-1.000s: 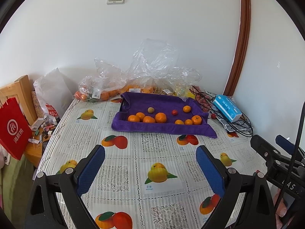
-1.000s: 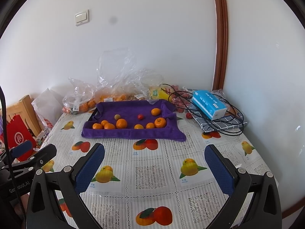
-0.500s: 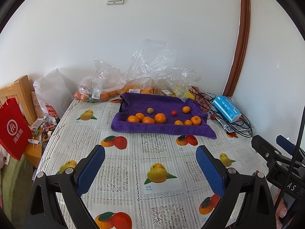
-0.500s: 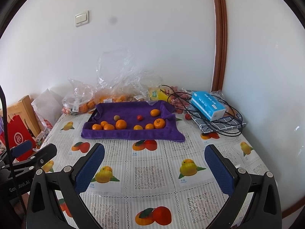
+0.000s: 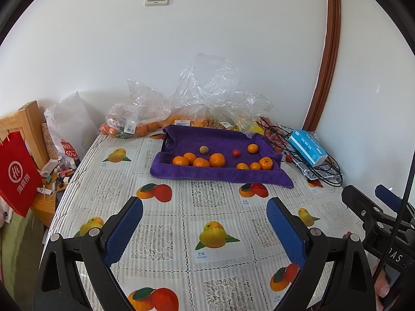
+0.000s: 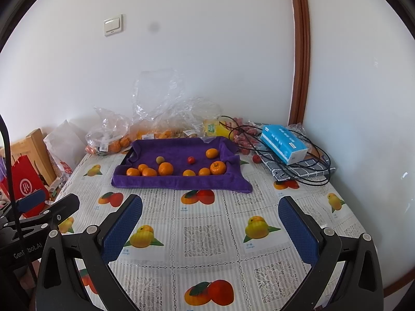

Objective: Organize fruits

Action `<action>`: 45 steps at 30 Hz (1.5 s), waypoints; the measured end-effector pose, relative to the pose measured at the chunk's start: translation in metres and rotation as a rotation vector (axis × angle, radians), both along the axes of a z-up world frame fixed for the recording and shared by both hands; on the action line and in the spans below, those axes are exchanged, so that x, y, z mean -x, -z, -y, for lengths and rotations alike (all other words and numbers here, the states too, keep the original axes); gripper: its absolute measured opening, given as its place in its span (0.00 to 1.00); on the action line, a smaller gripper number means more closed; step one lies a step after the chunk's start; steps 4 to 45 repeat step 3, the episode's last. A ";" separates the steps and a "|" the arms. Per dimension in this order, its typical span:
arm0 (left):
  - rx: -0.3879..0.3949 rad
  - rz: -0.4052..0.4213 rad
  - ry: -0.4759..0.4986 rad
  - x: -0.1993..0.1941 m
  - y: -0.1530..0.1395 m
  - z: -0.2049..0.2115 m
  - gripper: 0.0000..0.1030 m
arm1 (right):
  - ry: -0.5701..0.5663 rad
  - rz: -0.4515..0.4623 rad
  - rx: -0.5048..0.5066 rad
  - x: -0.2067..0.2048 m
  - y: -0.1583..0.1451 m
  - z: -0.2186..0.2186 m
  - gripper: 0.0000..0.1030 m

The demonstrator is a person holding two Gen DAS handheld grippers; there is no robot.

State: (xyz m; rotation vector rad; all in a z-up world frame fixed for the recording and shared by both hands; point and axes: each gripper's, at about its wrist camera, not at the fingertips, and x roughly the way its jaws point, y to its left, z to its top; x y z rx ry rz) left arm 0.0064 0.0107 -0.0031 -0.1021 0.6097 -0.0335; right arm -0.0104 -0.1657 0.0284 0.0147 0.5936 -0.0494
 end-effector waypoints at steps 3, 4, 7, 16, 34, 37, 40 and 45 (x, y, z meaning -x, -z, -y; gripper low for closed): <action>0.001 0.009 0.015 0.001 0.000 0.001 0.96 | -0.005 -0.002 0.002 0.000 0.002 -0.002 1.00; 0.001 0.009 0.015 0.001 0.000 0.001 0.96 | -0.005 -0.002 0.002 0.000 0.002 -0.002 1.00; 0.001 0.009 0.015 0.001 0.000 0.001 0.96 | -0.005 -0.002 0.002 0.000 0.002 -0.002 1.00; 0.001 0.009 0.015 0.001 0.000 0.001 0.96 | -0.005 -0.002 0.002 0.000 0.002 -0.002 1.00; 0.001 0.009 0.015 0.001 0.000 0.001 0.96 | -0.005 -0.002 0.002 0.000 0.002 -0.002 1.00; 0.001 0.009 0.015 0.001 0.000 0.001 0.96 | -0.005 -0.002 0.002 0.000 0.002 -0.002 1.00; 0.001 0.009 0.015 0.001 0.000 0.001 0.96 | -0.005 -0.002 0.002 0.000 0.002 -0.002 1.00; 0.001 0.009 0.015 0.001 0.000 0.001 0.96 | -0.005 -0.002 0.002 0.000 0.002 -0.002 1.00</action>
